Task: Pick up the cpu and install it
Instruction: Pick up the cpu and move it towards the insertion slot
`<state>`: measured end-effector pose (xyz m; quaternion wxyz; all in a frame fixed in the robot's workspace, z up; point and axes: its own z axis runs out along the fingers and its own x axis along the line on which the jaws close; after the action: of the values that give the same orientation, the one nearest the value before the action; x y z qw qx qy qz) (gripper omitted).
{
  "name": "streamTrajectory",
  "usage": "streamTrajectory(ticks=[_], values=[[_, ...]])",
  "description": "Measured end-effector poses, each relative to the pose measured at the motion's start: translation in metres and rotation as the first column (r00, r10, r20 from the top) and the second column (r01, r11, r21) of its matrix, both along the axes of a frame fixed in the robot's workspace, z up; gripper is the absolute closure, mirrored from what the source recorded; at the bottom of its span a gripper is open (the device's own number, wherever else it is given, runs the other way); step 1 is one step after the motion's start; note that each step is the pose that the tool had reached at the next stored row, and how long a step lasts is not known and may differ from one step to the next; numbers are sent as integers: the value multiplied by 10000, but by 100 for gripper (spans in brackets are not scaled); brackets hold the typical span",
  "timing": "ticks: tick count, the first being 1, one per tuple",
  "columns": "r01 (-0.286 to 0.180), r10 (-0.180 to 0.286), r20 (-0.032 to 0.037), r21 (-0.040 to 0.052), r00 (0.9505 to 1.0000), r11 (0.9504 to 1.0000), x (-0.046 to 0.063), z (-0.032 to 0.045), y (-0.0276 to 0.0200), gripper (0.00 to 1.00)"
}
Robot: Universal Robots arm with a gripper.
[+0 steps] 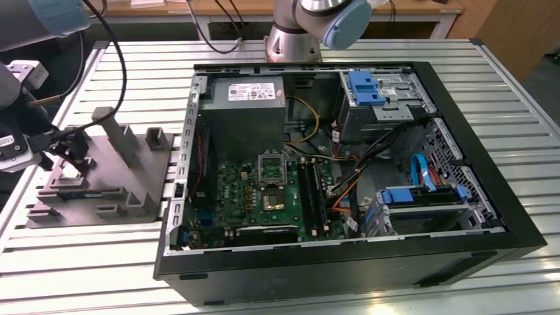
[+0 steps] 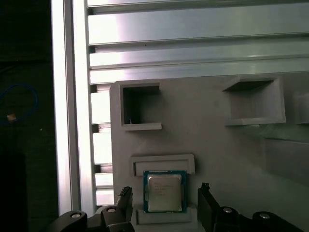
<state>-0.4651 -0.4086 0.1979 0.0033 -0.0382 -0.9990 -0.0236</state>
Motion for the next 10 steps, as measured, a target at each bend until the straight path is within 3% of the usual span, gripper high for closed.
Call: streamTrajectory(ticks=[10], values=[[-20,20,0,50,10000,10000,1,-97,21,35]])
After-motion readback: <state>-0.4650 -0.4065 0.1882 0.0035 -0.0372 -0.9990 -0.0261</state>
